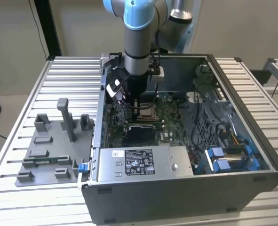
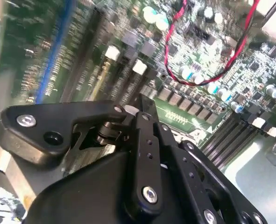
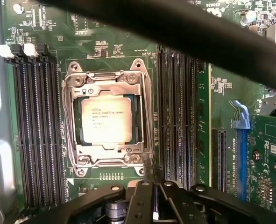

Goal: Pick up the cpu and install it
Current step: 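Install the second cpu locking lever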

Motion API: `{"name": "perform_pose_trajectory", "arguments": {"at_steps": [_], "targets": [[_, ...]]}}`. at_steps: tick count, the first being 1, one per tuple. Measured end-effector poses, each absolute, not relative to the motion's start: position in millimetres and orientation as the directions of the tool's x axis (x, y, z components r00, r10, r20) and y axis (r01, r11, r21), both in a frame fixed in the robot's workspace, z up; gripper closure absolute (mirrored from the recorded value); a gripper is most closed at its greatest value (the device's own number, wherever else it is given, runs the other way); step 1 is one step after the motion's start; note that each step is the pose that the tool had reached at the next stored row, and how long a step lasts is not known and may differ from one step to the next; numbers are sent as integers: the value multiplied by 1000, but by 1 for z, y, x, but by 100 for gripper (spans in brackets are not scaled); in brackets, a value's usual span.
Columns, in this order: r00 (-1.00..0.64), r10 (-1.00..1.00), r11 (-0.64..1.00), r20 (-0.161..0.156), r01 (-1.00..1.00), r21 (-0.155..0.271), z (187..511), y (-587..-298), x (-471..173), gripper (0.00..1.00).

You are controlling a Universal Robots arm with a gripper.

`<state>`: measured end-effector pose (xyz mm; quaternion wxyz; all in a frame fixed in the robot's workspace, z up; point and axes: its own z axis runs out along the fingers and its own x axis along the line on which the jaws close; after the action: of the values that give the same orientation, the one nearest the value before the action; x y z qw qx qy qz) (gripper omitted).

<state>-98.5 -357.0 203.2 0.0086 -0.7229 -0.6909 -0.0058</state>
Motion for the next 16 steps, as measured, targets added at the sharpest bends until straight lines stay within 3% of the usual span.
{"name": "perform_pose_trajectory", "arguments": {"at_steps": [16], "targets": [[45, 999, -45, 21, 999, -5, 245, -356, -98, 100]]}}
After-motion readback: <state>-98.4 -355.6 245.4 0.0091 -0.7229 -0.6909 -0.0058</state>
